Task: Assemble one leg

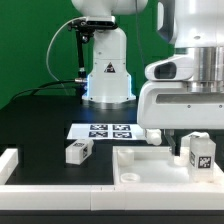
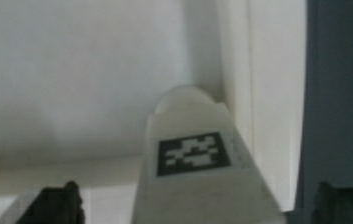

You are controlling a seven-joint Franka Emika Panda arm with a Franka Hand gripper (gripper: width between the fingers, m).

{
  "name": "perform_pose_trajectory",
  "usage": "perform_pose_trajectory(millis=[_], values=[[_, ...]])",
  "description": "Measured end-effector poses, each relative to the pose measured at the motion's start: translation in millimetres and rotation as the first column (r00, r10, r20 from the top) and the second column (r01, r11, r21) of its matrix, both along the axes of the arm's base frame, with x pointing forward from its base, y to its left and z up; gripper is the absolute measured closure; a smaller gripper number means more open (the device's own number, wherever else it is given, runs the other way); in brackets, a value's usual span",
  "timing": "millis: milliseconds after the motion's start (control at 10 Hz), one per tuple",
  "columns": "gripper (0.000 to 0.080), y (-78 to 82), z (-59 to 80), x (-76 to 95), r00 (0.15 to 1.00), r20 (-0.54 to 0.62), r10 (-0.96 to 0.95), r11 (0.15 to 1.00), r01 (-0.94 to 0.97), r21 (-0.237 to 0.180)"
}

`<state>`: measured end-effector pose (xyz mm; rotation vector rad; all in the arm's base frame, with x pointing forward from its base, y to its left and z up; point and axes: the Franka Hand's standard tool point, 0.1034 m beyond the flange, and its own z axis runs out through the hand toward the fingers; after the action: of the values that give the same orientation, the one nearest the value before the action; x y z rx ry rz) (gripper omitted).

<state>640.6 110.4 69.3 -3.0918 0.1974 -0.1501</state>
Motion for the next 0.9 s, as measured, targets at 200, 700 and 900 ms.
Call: perform_pose_trajectory(millis=[200,700,900], values=[[0.0275,-0.3,-1.0,-0.6,0.997,-0.005,-0.080,0.997,0.080,0.007],[0.0515,-0.1,-1.1,-0.8,0.921,-0.023,-0.390,0.920,0.390,0.036],[0.0515,1.2,-1.4,-1.5,0.780,-0.027,-0.625,0.779,0.625,0.041]])
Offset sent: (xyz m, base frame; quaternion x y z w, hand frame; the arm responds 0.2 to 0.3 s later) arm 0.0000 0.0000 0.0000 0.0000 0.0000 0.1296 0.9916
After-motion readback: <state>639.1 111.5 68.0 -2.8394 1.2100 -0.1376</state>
